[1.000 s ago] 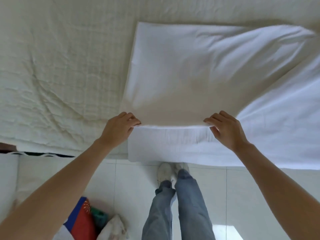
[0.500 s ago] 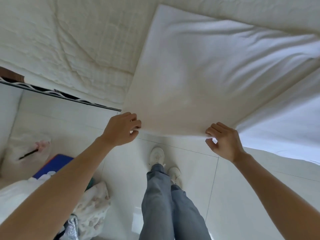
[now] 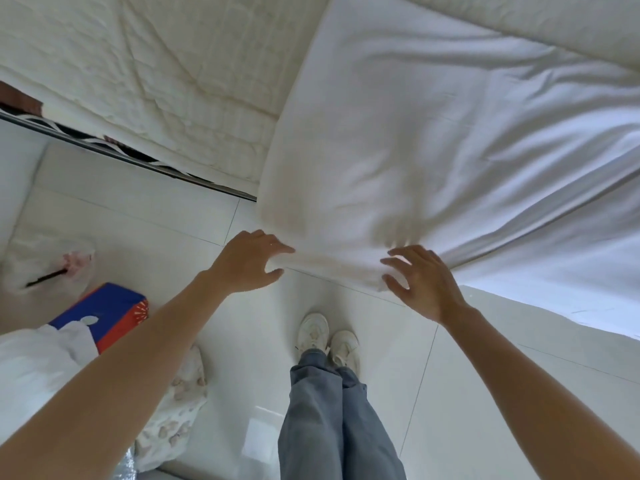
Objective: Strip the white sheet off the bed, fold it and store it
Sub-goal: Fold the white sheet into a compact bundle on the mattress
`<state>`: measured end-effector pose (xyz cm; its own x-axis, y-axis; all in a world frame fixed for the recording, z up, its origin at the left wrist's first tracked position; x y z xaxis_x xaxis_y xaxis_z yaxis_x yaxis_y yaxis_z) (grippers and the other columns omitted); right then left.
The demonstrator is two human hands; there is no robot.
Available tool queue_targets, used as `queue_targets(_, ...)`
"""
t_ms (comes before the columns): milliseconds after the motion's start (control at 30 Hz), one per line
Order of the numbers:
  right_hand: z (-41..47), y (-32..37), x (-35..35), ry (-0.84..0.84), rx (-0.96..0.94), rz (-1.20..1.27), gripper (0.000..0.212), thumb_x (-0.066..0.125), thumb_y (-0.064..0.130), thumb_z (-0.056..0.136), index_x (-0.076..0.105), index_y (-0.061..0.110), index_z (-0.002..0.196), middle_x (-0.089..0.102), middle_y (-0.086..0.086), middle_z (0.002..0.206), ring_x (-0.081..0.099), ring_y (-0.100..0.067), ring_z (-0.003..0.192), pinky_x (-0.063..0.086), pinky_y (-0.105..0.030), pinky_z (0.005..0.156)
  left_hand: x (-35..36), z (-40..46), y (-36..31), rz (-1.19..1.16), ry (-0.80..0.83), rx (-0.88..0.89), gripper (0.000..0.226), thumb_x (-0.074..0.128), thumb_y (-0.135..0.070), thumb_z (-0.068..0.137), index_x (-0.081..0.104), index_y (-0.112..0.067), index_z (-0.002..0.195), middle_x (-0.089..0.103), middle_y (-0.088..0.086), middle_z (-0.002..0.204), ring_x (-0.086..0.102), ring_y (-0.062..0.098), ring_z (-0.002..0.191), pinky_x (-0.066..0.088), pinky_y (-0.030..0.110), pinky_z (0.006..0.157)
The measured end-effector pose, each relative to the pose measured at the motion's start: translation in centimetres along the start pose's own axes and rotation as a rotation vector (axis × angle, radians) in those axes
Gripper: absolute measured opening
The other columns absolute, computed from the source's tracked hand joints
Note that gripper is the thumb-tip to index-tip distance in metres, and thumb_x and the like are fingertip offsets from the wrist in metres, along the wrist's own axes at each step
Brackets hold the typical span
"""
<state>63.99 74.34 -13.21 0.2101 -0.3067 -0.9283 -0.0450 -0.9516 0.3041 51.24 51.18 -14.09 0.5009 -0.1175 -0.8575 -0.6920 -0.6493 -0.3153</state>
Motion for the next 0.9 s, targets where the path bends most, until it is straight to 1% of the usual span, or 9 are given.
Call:
queue_targets(100,2.1,-0.4,-1.7,-0.093,0.078,-0.071,0.037,0.064,0.033,0.082,0.063,0.015,0.115,0.058,-0.011,0.125,0.051,-0.032,0.117,0.044,-0.044,0.093,-3.4,1.1,0.5,-0.08,-0.241,-0.091,0.037,0.058,-0.023,0.088,0.056,-0.023,0.125,0.061,-0.002,0.119,0.054,0.021,0.109,0.042,0.033,0.091)
queue_targets(167,2.7,-1.0,-0.6,-0.027,0.129,-0.125,0.051,0.073,0.034,0.075,0.06,0.014,0.12,0.049,-0.015,0.135,0.042,-0.039,0.126,0.036,-0.053,0.101,-4.8,1.6,1.5,-0.138,-0.365,-0.204,0.04,0.059,-0.018,0.087,0.054,-0.02,0.126,0.058,0.001,0.122,0.051,0.023,0.112,0.043,0.031,0.089)
queue_targets(233,2.9,-1.3,0.9,0.041,0.115,-0.181,0.06,0.08,0.038,0.065,0.061,0.013,0.116,0.043,-0.019,0.139,0.038,-0.042,0.129,0.031,-0.058,0.104,-4.8,2.2,2.5,-0.154,-0.397,-0.281,0.041,0.063,-0.016,0.083,0.053,-0.015,0.123,0.055,0.006,0.122,0.05,0.026,0.11,0.045,0.033,0.082)
queue_targets(333,1.8,-1.0,2.5,0.037,-0.038,-0.274,0.056,0.084,0.041,0.057,0.064,0.01,0.099,0.043,-0.02,0.132,0.037,-0.037,0.124,0.031,-0.054,0.104,-3.2,3.0,0.8,-0.024,-0.351,-0.095,0.034,0.075,-0.016,0.072,0.058,-0.011,0.101,0.059,0.008,0.098,0.059,0.028,0.086,0.048,0.033,0.065)
queue_targets(433,-0.4,-1.6,4.3,-0.002,-0.158,-0.375,0.054,0.088,0.034,0.052,0.064,0.007,0.092,0.056,-0.015,0.115,0.044,-0.03,0.11,0.033,-0.04,0.093,0.7,2.8,-0.8,0.066,-0.327,0.025,0.039,0.081,-0.026,0.065,0.061,-0.014,0.096,0.062,0.005,0.093,0.06,0.025,0.083,0.047,0.032,0.068)
queue_targets(567,-1.7,-4.5,4.9,-0.18,-0.063,-0.522,0.053,0.074,0.009,0.068,0.057,0.007,0.119,0.059,-0.014,0.108,0.051,-0.034,0.106,0.034,-0.039,0.09,4.6,3.8,-2.1,0.183,-0.354,0.042,0.056,0.081,-0.039,0.061,0.06,-0.017,0.108,0.059,0.006,0.109,0.056,0.026,0.102,0.044,0.035,0.083)
queue_targets(700,-2.3,-4.7,5.2,-0.418,-0.122,-0.487,0.034,0.057,-0.004,0.076,0.059,0.007,0.108,0.061,-0.013,0.101,0.052,-0.033,0.101,0.037,-0.037,0.085,7.8,5.5,-3.1,0.229,-0.396,0.03,0.064,0.082,-0.041,0.057,0.056,-0.019,0.11,0.056,0.007,0.112,0.05,0.025,0.105,0.039,0.035,0.086)
queue_targets(800,-2.3,-4.9,5.6,-0.53,-0.138,-0.363,0.024,0.051,0.002,0.075,0.055,0.005,0.099,0.063,-0.012,0.091,0.056,-0.032,0.096,0.038,-0.036,0.085,8.9,6.8,-3.2,0.276,-0.554,0.075,0.046,0.077,-0.027,0.062,0.061,-0.019,0.104,0.058,0.006,0.11,0.047,0.023,0.105,0.036,0.034,0.086)
queue_targets(900,-2.3,-5.4,5.6,-0.622,-0.106,-0.323,0.021,0.049,0.006,0.076,0.058,0.002,0.095,0.064,-0.011,0.088,0.06,-0.032,0.091,0.038,-0.034,0.084,8.7,7.1,-2.6,0.267,-0.759,0.122,0.024,0.066,-0.01,0.073,0.065,-0.02,0.095,0.064,0.003,0.102,0.054,0.024,0.099,0.037,0.033,0.082)
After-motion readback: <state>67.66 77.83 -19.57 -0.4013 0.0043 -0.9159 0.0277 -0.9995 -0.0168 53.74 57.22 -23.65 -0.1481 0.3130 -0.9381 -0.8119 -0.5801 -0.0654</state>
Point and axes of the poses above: each hand's wrist, its own z-axis towards the middle knuckle, its own x-axis out of the palm, y = z × x, the point moved 8 cm from there along z, towards the middle knuckle
